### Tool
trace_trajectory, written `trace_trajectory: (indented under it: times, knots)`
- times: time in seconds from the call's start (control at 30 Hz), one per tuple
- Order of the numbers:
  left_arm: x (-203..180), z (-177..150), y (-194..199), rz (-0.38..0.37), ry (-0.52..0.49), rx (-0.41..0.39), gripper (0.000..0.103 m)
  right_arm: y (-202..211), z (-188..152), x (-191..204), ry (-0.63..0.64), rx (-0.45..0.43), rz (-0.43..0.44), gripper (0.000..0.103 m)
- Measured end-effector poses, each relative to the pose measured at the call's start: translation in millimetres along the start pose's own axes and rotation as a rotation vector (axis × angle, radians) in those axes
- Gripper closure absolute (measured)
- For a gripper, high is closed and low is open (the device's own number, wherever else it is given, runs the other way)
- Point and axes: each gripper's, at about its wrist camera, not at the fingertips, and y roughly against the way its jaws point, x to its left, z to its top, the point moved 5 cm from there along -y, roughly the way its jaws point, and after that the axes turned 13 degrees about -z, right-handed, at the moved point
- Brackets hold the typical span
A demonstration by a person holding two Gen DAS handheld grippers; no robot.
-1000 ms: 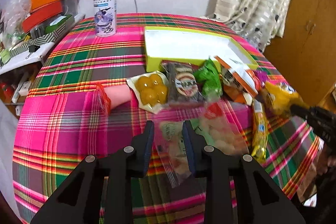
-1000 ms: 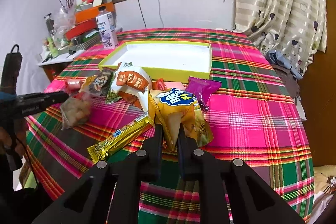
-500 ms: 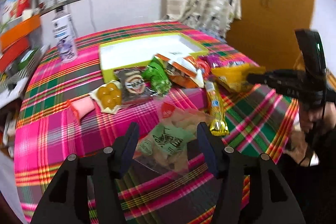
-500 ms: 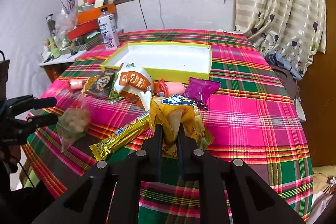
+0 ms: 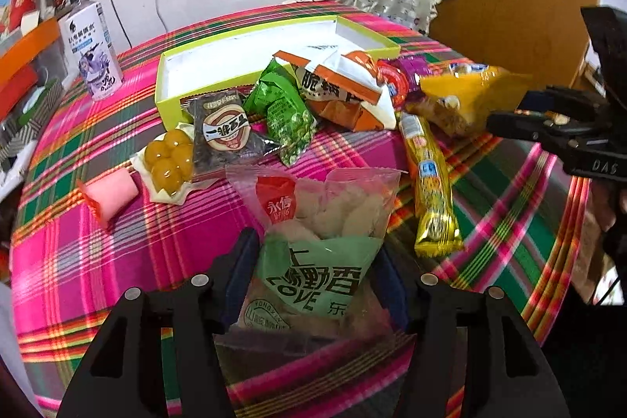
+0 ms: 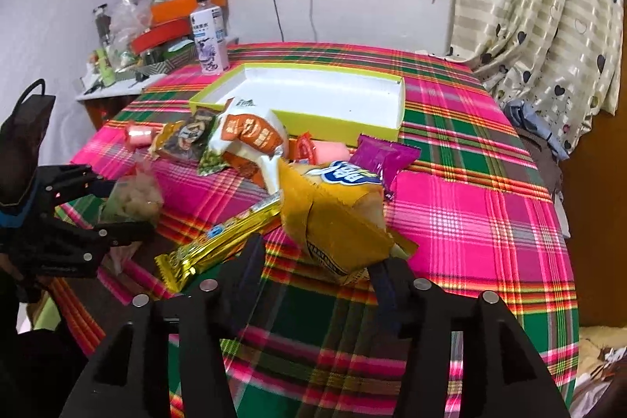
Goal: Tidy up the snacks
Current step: 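Lift both held bags and carry them over the white tray box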
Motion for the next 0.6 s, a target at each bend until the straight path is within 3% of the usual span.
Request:
trace_trajectory:
  times: [0.4, 0.6]
  knots:
    - [11, 5, -6, 0.010, 0.093, -0.033, 0.050, -25, 15, -1, 0.032, -0.047, 0.003, 0.046]
    - [10, 10, -3, 0.009, 0.112, -0.052, 0.052, -25, 18, -1, 0.027, -0.058, 0.009, 0.060]
